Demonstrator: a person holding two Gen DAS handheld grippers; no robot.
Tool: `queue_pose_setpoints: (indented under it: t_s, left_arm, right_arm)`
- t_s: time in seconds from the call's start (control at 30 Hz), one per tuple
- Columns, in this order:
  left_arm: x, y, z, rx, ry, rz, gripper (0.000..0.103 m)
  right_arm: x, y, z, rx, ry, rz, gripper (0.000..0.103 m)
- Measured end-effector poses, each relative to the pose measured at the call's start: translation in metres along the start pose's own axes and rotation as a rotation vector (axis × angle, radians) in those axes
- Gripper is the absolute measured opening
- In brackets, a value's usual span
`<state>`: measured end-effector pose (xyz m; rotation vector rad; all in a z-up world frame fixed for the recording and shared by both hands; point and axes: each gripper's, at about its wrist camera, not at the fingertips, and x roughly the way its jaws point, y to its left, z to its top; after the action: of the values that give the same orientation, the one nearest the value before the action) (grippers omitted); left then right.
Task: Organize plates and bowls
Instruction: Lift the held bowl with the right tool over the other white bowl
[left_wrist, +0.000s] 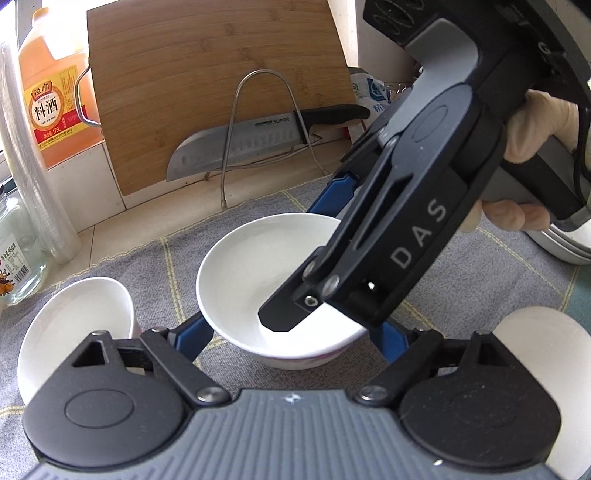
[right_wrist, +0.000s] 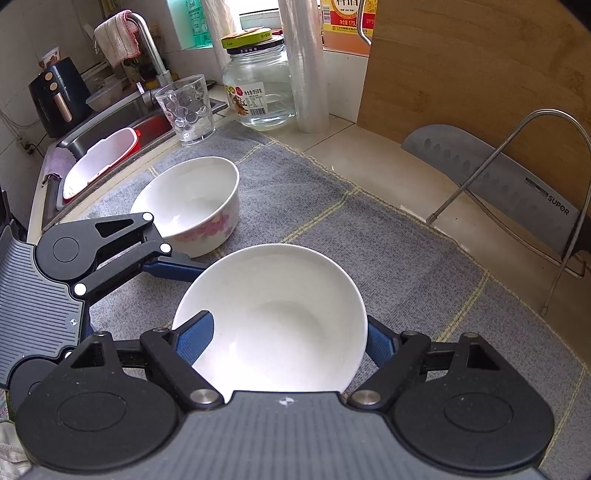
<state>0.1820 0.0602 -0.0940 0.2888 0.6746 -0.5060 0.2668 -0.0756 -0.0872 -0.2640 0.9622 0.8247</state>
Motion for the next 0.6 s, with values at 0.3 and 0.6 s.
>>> queue_pose_setpoints:
  t_s: [0.3,0.6]
  left_arm:
    - [-0.002,-0.001,0.001,0.0,0.0,-0.003,0.09]
    - [-0.023,-0.004,0.01,0.011,-0.014,-0.007,0.09]
  right_arm:
    - [-0.006,0.001,0.002,0.021,-0.006,0.002,0.089]
    - [-0.029,0.012,0.003,0.006,-0.033,0.006,0.089]
